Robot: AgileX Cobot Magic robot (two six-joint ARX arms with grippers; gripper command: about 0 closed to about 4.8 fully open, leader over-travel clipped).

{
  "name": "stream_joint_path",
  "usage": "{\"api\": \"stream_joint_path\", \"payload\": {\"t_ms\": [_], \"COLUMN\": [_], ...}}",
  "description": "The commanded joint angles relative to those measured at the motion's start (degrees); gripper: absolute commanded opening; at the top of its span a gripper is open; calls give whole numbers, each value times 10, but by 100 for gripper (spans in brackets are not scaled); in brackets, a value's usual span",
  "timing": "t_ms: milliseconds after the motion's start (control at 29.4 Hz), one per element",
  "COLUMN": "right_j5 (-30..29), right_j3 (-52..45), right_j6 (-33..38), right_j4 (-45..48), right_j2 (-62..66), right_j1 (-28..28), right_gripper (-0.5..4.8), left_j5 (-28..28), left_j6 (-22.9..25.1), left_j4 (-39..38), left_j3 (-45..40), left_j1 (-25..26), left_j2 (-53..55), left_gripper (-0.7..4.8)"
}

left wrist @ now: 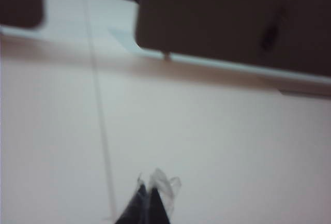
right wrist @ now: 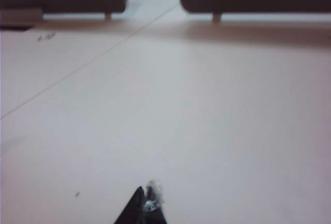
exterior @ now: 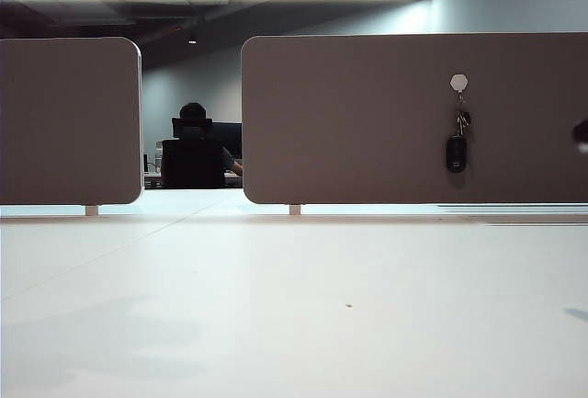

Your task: Hang the bunch of keys on the hook.

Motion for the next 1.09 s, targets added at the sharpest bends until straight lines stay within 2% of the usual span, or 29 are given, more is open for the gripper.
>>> {"api": "stream_joint_path", "payload": {"t_ms": [34,170,443,851,954,1090], "right_j5": [-8,-11,-6,-8,24,114], "right_j3": [2,2,2,2,2,2], "right_j6": [0,0,0,-3,-4,-4], "right_j4": [10,29,26,32,45,45], "right_j2": [-40,-41,-41,-41,-41,-41], "right_j1": [-34,-70,-132,-140,-140,-140], "right_gripper": [3,3,3,3,3,3], "left_j5": [6,6,7,6,-19,-71], "left_j6": [1,1,1,0,1,4], "left_j4": [2,11,9,8,5,12], "left_j3": [0,0,0,0,0,0], "left_j1": [60,97,98,98,99,99], "left_j2": [-27,-30,-30,-30,-30,-30], "left_gripper": [-4,-4,-4,-4,-4,-4]}}
